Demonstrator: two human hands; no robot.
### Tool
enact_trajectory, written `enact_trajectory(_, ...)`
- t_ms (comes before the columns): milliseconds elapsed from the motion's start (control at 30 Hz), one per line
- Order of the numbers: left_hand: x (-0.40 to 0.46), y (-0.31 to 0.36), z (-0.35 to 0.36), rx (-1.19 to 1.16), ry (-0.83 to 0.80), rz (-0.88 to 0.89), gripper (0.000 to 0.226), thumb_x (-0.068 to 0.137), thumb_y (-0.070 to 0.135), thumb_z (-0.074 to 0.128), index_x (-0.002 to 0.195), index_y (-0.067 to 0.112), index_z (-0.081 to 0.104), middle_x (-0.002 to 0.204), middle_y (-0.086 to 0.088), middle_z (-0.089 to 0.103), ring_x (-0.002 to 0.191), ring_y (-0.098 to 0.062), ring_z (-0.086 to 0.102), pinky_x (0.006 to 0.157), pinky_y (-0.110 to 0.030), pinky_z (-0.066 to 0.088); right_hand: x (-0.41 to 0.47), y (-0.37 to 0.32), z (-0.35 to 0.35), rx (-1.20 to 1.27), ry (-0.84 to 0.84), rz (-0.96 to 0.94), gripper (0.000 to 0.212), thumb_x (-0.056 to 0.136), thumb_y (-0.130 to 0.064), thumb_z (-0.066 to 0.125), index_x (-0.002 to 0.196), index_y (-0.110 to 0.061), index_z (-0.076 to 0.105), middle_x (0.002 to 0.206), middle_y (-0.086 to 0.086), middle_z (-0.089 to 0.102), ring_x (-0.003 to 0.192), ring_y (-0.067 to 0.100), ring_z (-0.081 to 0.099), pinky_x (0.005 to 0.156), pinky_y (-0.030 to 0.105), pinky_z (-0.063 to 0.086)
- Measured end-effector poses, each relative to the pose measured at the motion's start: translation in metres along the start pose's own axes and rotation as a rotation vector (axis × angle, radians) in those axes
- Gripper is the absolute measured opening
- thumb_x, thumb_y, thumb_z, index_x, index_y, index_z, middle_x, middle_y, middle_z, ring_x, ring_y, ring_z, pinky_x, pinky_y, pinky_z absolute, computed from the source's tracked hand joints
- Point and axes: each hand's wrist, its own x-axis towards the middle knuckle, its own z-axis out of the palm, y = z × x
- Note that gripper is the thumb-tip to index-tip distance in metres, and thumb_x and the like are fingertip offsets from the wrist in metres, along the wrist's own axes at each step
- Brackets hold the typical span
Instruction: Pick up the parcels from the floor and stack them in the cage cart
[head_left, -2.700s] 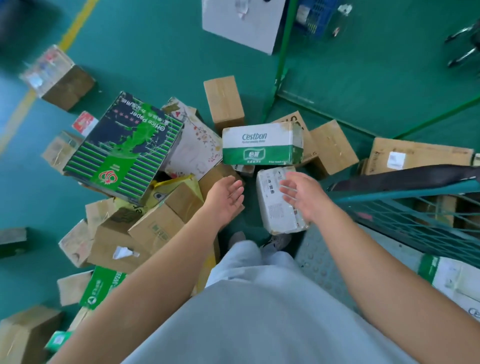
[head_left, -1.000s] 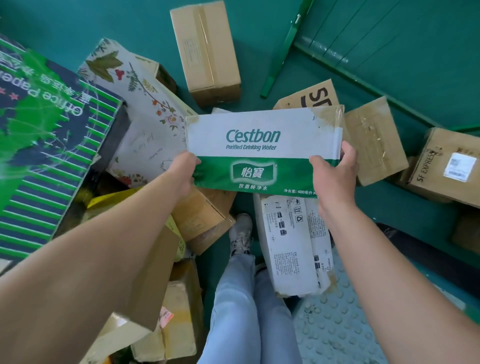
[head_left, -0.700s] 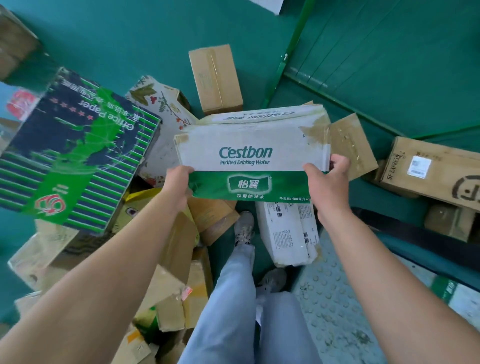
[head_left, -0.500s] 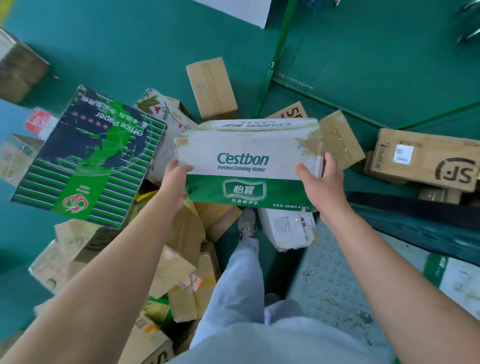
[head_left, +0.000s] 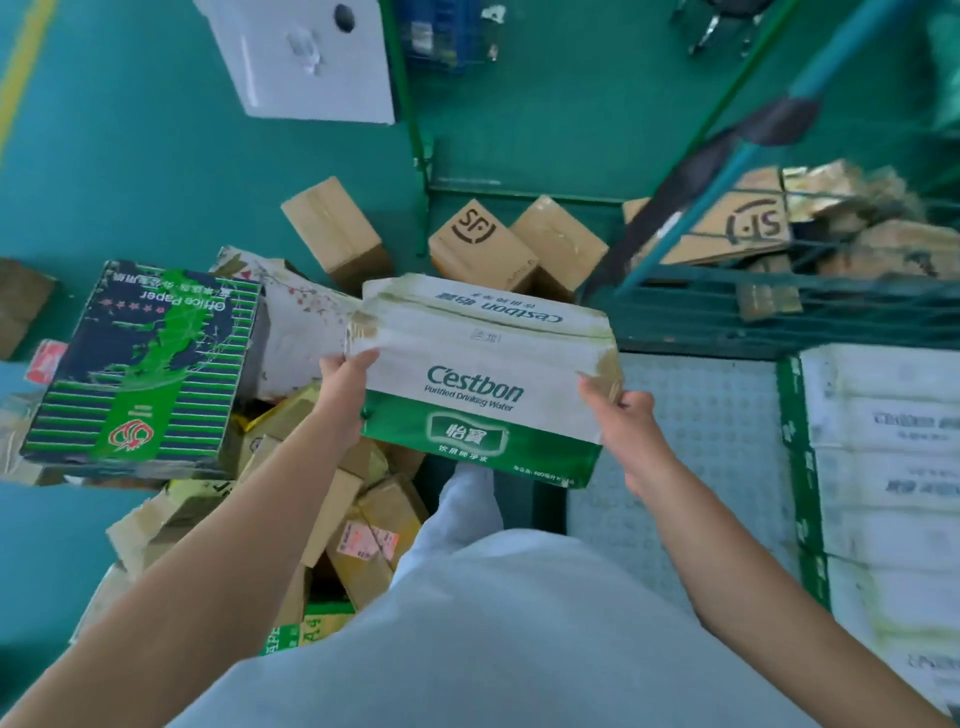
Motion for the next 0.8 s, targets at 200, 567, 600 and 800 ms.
enact_trajectory(200, -0.098, -0.052, 0.07, 0.131, -0.23, 0.095, 0.059, 0.098, 0.04, 0.066, 0.146, 0.028, 0.035, 0.132, -0.004, 0.059, 0.104, -0.026, 0.065, 0.075, -0.042, 0.056, -0.035, 0.119, -0.132, 0.126, 0.217, 0.165, 0.136, 0.042, -0.108, 0.052, 0.139, -0.013, 0.051, 0.131, 0.006, 0.065, 0.117, 0.03, 0.063, 0.101, 0.049, 0.051)
enact_trajectory(567, -0.202, -0.087, 0.194, 0.546, -0.524, 0.287, 0.072, 0.087, 0.077, 0.056, 0.135, 0.025, 0.04, 0.135, 0.001, 0.045, 0.126, -0.027, 0.044, 0.097, -0.05, 0.039, -0.176, 0.218, -0.246, 0.373, 0.305, 0.357, 0.065, 0.099, -0.07, 0.041, 0.098, -0.01, 0.065, 0.089, 0.013, 0.07, 0.078, 0.026, 0.066, 0.095, 0.043, 0.059)
enact_trajectory(600, -0.205, -0.088, 0.207, 0.582, -0.545, 0.294, 0.078, 0.085, 0.08, 0.056, 0.137, 0.025, 0.039, 0.134, 0.002, 0.044, 0.127, -0.026, 0.043, 0.097, -0.049, 0.037, -0.184, 0.225, -0.25, 0.39, 0.307, 0.377, 0.064, 0.1, -0.069, 0.042, 0.096, -0.009, 0.064, 0.084, 0.014, 0.068, 0.075, 0.027, 0.066, 0.094, 0.044, 0.06)
enact_trajectory(800, -0.231, -0.089, 0.278, 0.735, -0.631, 0.368, 0.089, 0.092, 0.076, 0.049, 0.154, 0.018, 0.022, 0.127, 0.004, 0.032, 0.117, -0.016, 0.031, 0.094, -0.041, 0.029, -0.196, 0.253, -0.254, 0.478, 0.306, 0.437, 0.064, 0.101, -0.067, 0.044, 0.106, -0.008, 0.068, 0.096, 0.017, 0.074, 0.076, 0.026, 0.071, 0.086, 0.041, 0.063)
